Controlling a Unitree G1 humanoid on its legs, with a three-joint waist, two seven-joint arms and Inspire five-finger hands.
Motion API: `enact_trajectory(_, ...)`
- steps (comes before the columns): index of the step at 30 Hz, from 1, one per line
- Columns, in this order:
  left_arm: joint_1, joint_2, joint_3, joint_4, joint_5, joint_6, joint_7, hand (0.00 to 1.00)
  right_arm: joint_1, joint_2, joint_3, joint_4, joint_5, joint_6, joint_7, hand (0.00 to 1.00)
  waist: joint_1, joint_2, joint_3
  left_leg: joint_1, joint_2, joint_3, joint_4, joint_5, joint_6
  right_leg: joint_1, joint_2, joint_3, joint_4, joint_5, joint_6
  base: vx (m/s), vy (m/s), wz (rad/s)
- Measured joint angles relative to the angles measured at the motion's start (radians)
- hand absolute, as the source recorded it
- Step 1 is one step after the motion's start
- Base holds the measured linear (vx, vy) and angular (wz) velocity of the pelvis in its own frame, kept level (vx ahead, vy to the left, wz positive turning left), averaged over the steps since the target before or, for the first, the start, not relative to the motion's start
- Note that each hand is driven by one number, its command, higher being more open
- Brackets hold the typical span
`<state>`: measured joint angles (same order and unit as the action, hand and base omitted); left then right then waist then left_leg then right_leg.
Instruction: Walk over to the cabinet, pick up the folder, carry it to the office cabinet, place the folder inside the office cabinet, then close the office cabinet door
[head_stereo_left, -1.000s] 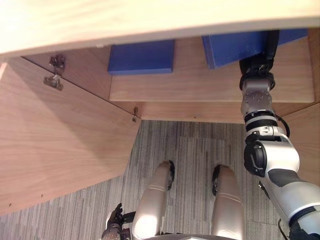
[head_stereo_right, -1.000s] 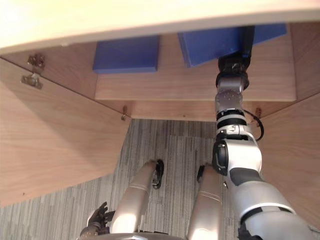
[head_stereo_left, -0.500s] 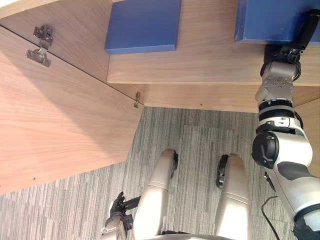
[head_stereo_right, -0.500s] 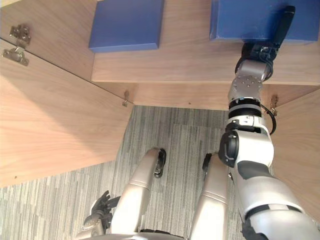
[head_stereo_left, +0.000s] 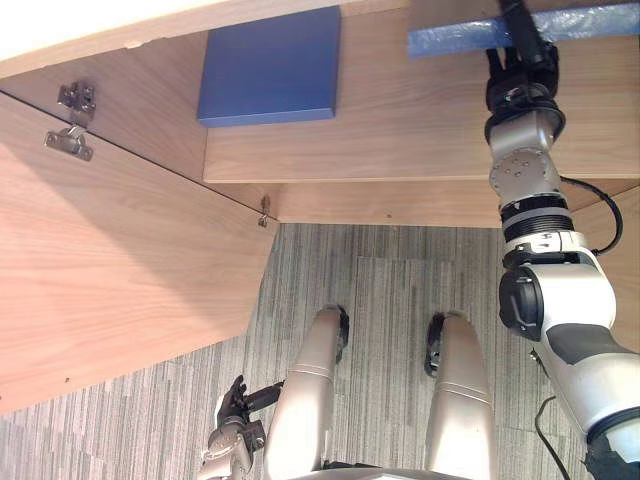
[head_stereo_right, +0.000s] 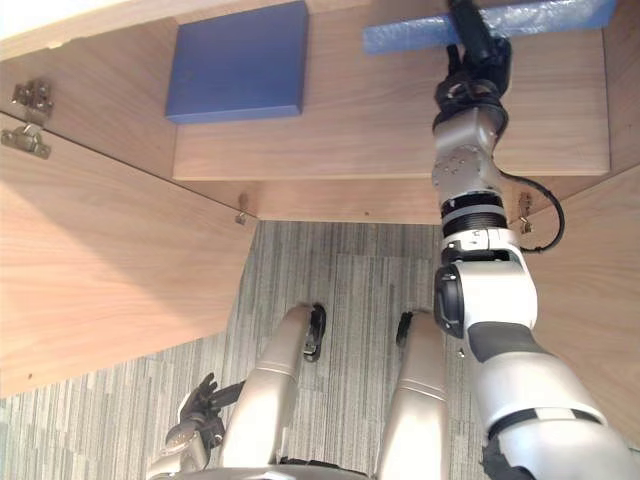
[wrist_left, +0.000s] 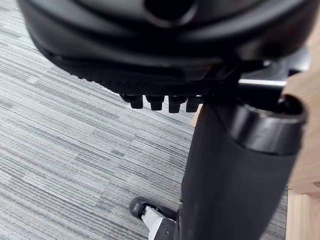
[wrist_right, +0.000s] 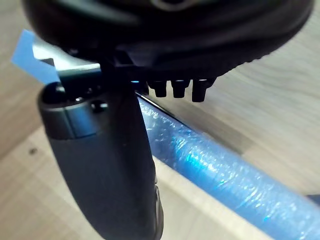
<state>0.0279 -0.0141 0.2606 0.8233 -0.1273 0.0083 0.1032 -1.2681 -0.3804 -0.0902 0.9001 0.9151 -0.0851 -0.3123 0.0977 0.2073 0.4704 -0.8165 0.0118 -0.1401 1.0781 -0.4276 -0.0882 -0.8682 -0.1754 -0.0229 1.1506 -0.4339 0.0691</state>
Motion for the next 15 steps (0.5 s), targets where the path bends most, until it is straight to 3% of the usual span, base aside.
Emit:
enact_trajectory(3,0.000,-0.003,0.008,-0.024,0.000,-0.001,-0.001,1.00,-0.017,0.018,0.056,0.047,-0.127,0.056,0.023,1.00,-0.008,-0.017,0.001,0.020,0.014,0.006,-0.026,0.001,-0.001,0.017,0.009,-0.003,-0.027,0.008,-0.001,0.08,-0.011,-0.11)
enact_trajectory(8,0.003,0.002,0.032,-0.024,0.003,-0.007,-0.007,1.00,-0.034,0.014,0.212,0.124,-0.360,0.183,0.158,1.00,-0.012,-0.050,-0.007,0.064,0.026,0.023,-0.071,0.005,0.005,0.056,0.016,-0.004,-0.074,0.020,-0.015,0.07,0.005,-0.07)
enact_trajectory(15,0.015,0.015,0.028,-0.049,0.031,-0.006,-0.047,1.00,-0.053,0.000,0.310,0.197,-0.606,0.238,0.346,1.00,-0.006,-0.078,-0.020,0.073,0.023,0.023,-0.083,0.007,0.009,0.075,0.009,-0.012,-0.096,0.021,-0.015,0.04,0.016,0.02)
